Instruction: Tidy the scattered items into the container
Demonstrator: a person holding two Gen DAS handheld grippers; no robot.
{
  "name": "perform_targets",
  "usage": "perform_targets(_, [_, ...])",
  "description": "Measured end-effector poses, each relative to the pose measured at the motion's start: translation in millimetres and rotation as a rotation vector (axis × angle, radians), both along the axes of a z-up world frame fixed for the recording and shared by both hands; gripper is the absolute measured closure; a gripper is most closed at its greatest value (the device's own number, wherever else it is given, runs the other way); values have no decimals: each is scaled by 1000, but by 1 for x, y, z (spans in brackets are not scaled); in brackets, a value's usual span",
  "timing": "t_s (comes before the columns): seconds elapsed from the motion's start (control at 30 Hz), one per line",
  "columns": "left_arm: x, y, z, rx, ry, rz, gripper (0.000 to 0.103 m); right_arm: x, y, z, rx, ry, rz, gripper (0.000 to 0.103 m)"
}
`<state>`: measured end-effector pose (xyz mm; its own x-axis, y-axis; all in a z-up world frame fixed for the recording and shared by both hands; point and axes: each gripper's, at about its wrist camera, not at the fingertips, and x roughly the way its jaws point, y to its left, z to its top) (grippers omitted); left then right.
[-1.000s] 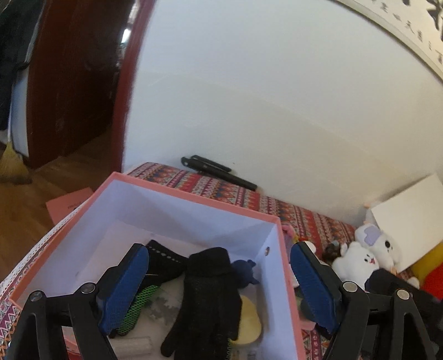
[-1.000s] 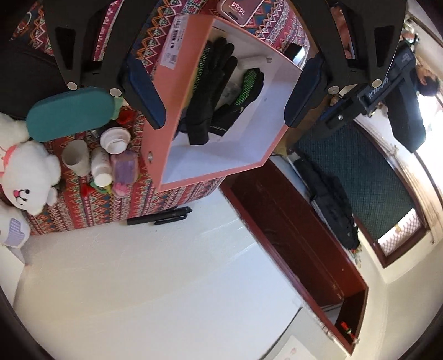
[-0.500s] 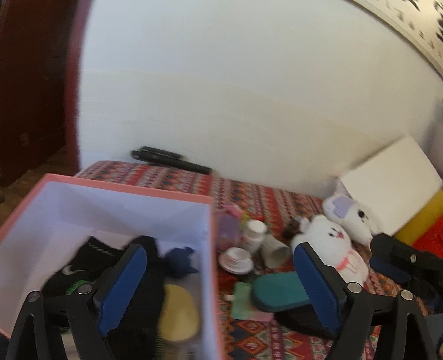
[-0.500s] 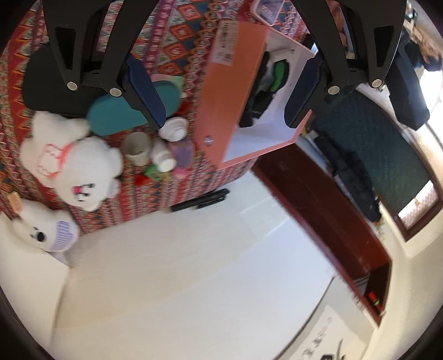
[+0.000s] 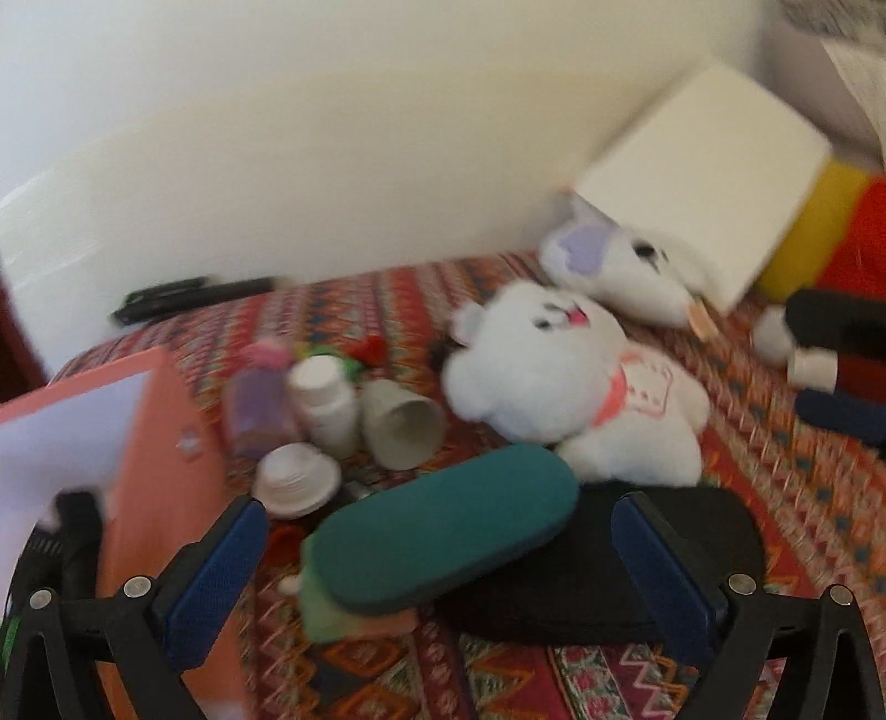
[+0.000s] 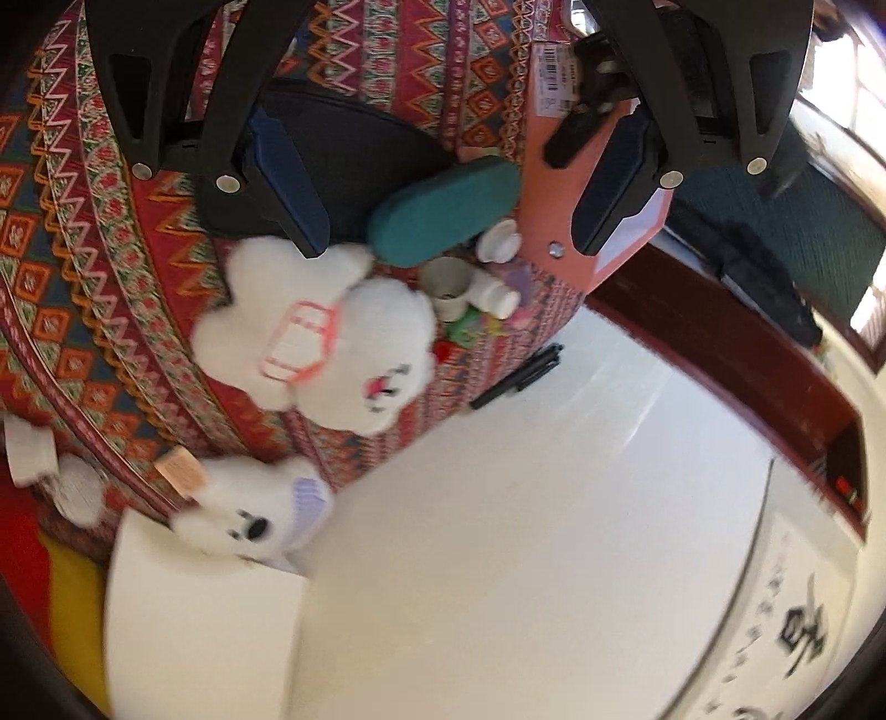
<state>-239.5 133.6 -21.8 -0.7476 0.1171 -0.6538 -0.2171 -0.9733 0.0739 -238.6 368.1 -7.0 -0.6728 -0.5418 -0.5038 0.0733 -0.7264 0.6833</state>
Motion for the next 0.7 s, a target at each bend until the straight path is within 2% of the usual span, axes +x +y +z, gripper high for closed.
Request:
perform_targets(0.13, [-29,25,-25,-41,-70,-68,1,-9,14,-15,14,-46,-14,11])
perform_targets(0.3, [-49,48,-47,-96,-110,-150,1,-17,29,-23,44,-76,-31,11])
perform_targets(0.4, [-60,58,-68,-138,-192,-223,1,-20,36,-25,50,-83,-35,11])
perform_targets(0.53, [-57,67,-85,-286,-238,-246,2,-23,39,-28,57,-97,-34,11])
perform_targets(0.6, [-52,68,-80,-274,-265,-249,3,-23,39,-29,59,-102,-32,11])
perform_targets(0.63, [-48,68,-74,-250,-280,-244,7,-23,39,-29,61,-105,-33,11])
perform_targets(0.7, [-42,64,-64,-185,-312,-238,25,-22,37,-30,70,-115,-38,11])
